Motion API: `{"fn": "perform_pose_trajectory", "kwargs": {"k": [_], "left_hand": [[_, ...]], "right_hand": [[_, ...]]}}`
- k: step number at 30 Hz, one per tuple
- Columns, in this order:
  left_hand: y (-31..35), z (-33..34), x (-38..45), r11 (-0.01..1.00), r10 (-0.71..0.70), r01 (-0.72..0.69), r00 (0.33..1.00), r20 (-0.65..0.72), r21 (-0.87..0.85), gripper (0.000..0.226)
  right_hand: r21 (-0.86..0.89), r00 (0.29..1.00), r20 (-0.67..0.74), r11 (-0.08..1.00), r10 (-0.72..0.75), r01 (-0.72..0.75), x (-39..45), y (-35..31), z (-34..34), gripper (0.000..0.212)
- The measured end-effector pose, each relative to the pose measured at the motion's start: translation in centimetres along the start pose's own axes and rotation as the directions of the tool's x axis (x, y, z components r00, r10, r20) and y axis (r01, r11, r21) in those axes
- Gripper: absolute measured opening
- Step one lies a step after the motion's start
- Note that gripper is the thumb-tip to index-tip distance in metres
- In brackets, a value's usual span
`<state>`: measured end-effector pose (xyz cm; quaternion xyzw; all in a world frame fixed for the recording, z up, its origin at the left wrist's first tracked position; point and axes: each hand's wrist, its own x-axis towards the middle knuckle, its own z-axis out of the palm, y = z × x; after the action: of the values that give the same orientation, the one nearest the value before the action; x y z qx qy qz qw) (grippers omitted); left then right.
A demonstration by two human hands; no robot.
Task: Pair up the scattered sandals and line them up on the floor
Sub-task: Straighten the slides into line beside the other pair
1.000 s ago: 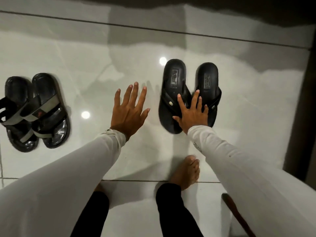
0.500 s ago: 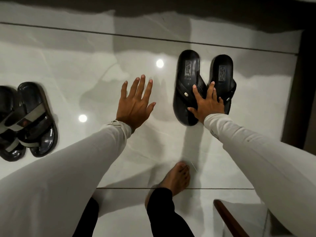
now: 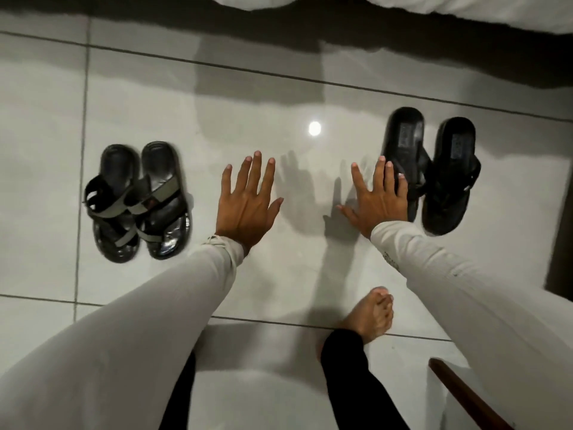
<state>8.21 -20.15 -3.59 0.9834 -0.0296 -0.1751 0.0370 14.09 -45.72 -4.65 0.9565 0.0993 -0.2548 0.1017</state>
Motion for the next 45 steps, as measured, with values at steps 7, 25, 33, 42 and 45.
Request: {"fn": "perform_pose_trajectory", "kwargs": {"k": [7,25,33,42,45], "left_hand": [[-11.4,-0.2,-7.7,0.993,-0.108,0.109,0.994,-0.007,0.035,0.073],[-24.7,7.1,-5.9,0.928,-0.257,0.343,0.872,0.416,-0.145,0.13],[-26.6,5.1,0.4,0.954,-0.2,0.267,0.906,0.374,-0.138,0.13],[-28.5,2.2,6.7,0.955,-0.185,0.26,0.897,0.401,-0.142,0.13],[-28.5,1.9,7.0,0.948,-0.189,0.275,0.891,0.413,-0.159,0.13]], "right_hand": [[0.066,0.994,0.009,0.992,-0.107,0.106,-2.6,-14.9,-2.2,0.091],[0.111,0.982,0.088,0.981,-0.167,0.157,2.1,-30.0,1.8,0.094],[0.133,0.994,0.049,0.987,-0.099,0.092,5.1,-29.4,0.5,0.094],[0.154,0.997,0.035,0.986,-0.063,0.057,6.7,-28.4,-0.2,0.096],[0.151,0.998,0.039,0.987,-0.053,0.047,6.7,-27.9,-0.5,0.097]]}}
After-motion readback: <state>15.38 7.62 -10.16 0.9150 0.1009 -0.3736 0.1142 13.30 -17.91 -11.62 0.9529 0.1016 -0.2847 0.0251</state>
